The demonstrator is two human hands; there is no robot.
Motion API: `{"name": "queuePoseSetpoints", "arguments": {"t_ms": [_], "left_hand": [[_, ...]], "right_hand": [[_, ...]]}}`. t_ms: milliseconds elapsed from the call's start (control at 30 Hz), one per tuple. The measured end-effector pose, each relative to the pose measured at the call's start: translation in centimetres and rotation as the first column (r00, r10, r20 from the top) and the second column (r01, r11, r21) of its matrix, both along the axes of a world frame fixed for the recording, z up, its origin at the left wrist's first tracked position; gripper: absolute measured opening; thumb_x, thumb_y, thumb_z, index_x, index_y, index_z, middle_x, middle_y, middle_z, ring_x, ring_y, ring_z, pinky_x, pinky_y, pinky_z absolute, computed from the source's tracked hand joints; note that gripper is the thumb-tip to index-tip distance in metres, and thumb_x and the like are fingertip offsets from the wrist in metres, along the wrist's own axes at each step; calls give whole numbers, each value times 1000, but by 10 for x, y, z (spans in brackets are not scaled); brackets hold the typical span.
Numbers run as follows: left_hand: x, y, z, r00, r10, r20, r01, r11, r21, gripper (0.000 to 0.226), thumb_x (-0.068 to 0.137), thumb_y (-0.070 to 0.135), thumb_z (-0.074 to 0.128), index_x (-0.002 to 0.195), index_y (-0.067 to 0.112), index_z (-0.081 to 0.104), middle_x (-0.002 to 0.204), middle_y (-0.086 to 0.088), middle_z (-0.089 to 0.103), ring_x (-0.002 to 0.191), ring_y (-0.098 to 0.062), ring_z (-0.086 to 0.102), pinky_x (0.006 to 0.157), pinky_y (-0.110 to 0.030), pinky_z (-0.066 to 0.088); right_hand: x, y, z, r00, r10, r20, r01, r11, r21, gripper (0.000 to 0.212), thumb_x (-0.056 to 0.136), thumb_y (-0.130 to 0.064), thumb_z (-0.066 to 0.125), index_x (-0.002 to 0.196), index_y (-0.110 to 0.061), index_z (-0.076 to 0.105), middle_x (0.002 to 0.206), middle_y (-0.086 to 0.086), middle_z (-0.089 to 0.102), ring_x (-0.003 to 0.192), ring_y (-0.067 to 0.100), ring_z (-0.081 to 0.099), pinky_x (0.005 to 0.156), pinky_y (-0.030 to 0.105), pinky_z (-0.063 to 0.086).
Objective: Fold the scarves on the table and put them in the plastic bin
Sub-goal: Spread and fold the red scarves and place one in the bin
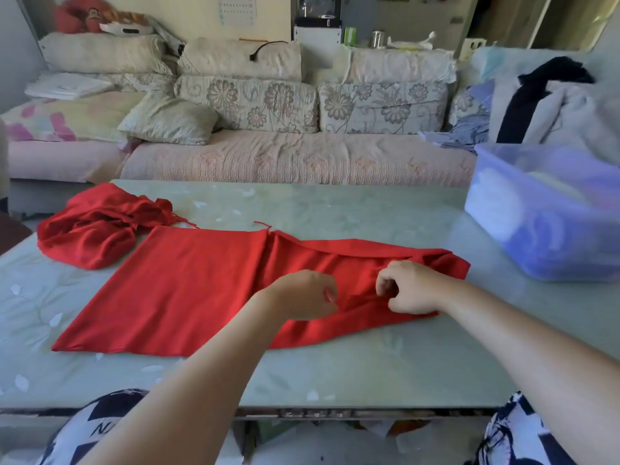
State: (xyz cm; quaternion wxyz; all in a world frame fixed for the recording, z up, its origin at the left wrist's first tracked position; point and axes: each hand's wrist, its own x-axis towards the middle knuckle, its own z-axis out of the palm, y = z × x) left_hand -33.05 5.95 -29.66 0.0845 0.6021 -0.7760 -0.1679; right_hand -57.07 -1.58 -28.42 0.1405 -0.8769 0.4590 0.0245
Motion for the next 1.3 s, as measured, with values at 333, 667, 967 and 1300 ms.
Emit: {"name": "queuePoseSetpoints", "arguments": {"t_ms": [333, 667, 967, 1300], "left_hand": [[-63, -21, -4, 985, -174, 20, 173, 985, 26, 37, 77, 22, 73, 113, 24, 65, 102, 6, 67, 91, -14, 59, 75, -26, 45], [-83, -22, 3, 978, -190, -90, 208, 934, 290, 32, 82, 14, 54, 98, 31, 76, 83, 19, 69, 72, 8, 58, 74, -13, 47], [-95, -69, -16, 999, 12, -32, -18, 977, -210, 32, 84, 19, 55, 111, 33, 65, 110, 11, 60, 95, -12, 60, 84, -32, 50], [-113, -145, -29, 977, 161, 141, -113, 947, -301, 51, 88, 17, 51, 136, 33, 47, 130, 6, 52, 106, -26, 63, 77, -38, 53]], "right_hand": [[-61, -32, -8, 982, -182, 40, 187, 962, -201, 43, 82, -8, 54, 113, -34, 66, 113, -6, 61, 109, 24, 61, 87, 38, 51], [-102, -28, 38, 658, -537, -528, 362, 840, -404, 39, 87, -18, 43, 121, -21, 63, 128, -2, 62, 129, 23, 44, 107, 44, 27], [-85, -39, 34, 952, -304, 16, 288, 883, -370, 25, 83, -20, 51, 100, -23, 68, 115, 2, 64, 107, 28, 61, 89, 35, 49], [-84, -120, -15, 950, -310, -31, 273, 877, -394, 21, 93, -30, 50, 97, -21, 69, 104, 4, 68, 96, 31, 65, 73, 33, 50]]}}
